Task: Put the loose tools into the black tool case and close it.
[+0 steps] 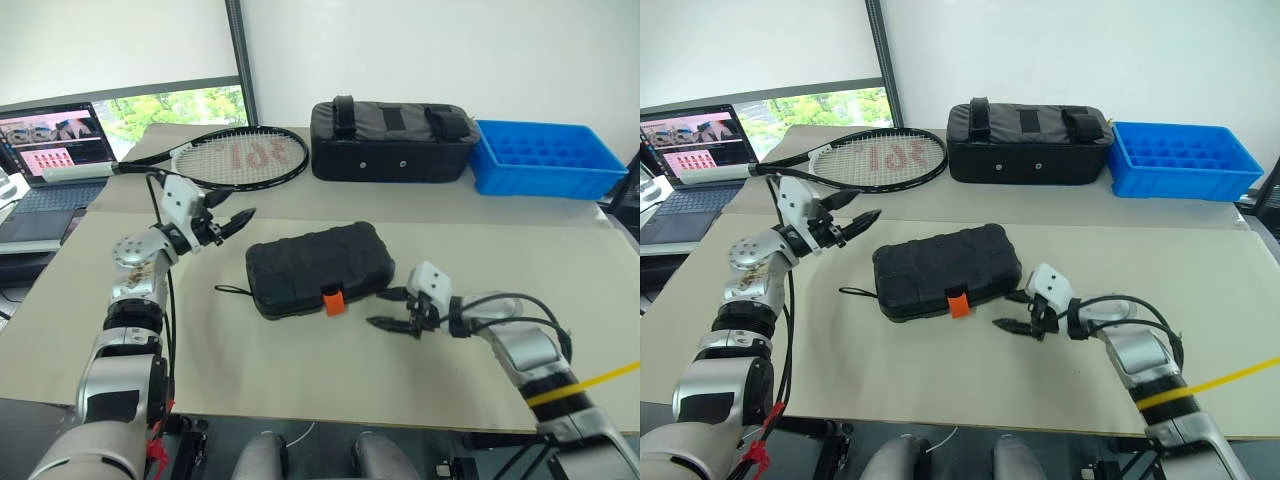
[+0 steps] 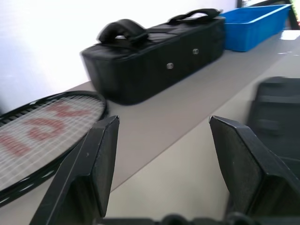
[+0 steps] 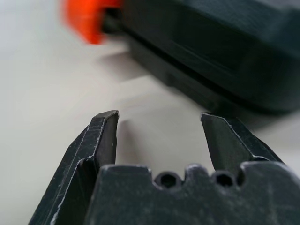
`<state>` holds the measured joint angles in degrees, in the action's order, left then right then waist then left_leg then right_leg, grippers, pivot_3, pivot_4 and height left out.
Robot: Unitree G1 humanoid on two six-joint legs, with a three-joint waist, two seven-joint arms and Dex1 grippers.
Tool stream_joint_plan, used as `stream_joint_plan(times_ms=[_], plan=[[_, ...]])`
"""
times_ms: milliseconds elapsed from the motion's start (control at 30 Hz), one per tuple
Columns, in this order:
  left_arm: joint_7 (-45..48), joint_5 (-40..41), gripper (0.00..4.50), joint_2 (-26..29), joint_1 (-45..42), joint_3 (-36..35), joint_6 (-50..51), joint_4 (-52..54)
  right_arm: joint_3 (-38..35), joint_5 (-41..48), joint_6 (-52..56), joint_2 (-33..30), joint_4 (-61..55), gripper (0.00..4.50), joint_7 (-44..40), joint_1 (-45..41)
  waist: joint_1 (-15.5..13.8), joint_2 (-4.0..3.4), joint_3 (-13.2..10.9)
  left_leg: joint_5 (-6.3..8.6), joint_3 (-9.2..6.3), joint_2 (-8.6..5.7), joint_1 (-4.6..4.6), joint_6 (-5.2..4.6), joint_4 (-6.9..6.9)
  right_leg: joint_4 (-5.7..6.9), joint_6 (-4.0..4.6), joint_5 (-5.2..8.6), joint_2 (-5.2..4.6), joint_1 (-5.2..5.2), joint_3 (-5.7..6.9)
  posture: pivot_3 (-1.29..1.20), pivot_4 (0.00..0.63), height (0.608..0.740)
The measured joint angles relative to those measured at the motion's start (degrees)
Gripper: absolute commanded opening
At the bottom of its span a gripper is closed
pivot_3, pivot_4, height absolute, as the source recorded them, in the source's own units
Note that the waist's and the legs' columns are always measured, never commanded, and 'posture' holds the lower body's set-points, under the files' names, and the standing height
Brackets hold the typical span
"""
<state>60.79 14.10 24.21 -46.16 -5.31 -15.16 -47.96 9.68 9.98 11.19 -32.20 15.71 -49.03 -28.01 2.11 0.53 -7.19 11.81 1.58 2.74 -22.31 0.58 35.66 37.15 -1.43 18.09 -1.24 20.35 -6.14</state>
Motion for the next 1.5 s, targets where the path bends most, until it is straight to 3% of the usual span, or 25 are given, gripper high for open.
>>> stream_joint_plan(times_ms=[100,233,433,600,933,1333,1433,1500], plan=[[3.4,-0.1,3.27,-1.5,0.0,2.3,0.1,2.8,-3.0,-0.8,-2.7,-0.3,0.6,3.27,2.3,-1.9,-0.1,-0.01,0.0,0.02,-0.04,0.02,-0.02,-0.03,-0.08,-0.03,0.0,0.0,0.03,-0.02,0.03,0.0,0.15,0.708],[7.0,-0.1,3.27,-2.5,0.0,4.6,1.3,7.0,-4.9,0.1,0.6,-1.0,-5.1,3.27,3.2,3.3,-0.5,-0.06,0.0,0.02,-0.05,0.02,-0.09,-0.04,-0.38,-0.04,0.0,0.0,0.03,0.0,0.03,0.0,0.15,0.708],[11.8,-0.7,3.27,-3.1,0.1,8.4,3.7,10.0,-6.5,5.0,17.6,-1.8,-27.3,3.27,5.8,13.3,-0.9,-0.12,0.1,0.02,-0.05,0.0,-0.13,-0.04,-0.41,-0.15,0.0,0.01,0.02,0.03,0.0,0.0,0.15,0.708],[15.8,-4.6,3.27,-2.0,1.4,13.5,4.1,9.0,-3.6,6.5,28.3,2.3,-39.6,3.27,12.5,16.3,-0.6,-0.1,0.1,-0.04,-0.05,0.0,0.0,-0.07,-0.37,-0.16,-0.1,0.07,0.06,0.02,-0.02,0.0,0.15,0.708],[13.3,-8.8,3.27,-2.4,-1.7,16.7,-3.5,2.3,2.3,2.2,34.0,8.1,-41.6,3.27,22.2,15.0,-0.7,-0.11,0.4,-0.1,-0.07,0.0,0.11,-0.16,0.03,-0.02,-0.36,0.2,0.06,-0.17,-0.01,0.0,0.15,0.708],[12.4,-7.6,3.27,-3.6,-2.0,14.8,-0.9,0.6,4.9,-1.1,34.6,11.2,-36.3,3.27,25.6,11.6,-0.9,-0.1,0.5,-0.2,-0.08,-0.01,0.03,-0.32,0.15,-0.04,-0.46,0.11,0.06,-0.15,-0.01,0.0,0.15,0.708],[12.4,-7.4,3.29,-3.6,-2.0,14.7,-0.8,0.5,5.3,-1.8,34.6,11.1,-36.3,2.62,25.4,11.4,-0.8,-0.1,0.5,-0.2,-0.08,-0.01,0.02,-0.32,0.14,-0.04,-0.46,0.12,0.06,-0.14,-0.01,0.0,0.15,0.708],[12.4,-7.4,3.29,-3.7,-2.0,14.5,-0.8,0.3,5.3,-2.0,34.6,10.8,-36.3,1.85,25.4,11.4,-0.8,-0.1,0.4,-0.2,-0.08,-0.01,0.02,-0.32,0.14,-0.04,-0.46,0.12,0.06,-0.14,0.0,0.0,0.15,0.708]])
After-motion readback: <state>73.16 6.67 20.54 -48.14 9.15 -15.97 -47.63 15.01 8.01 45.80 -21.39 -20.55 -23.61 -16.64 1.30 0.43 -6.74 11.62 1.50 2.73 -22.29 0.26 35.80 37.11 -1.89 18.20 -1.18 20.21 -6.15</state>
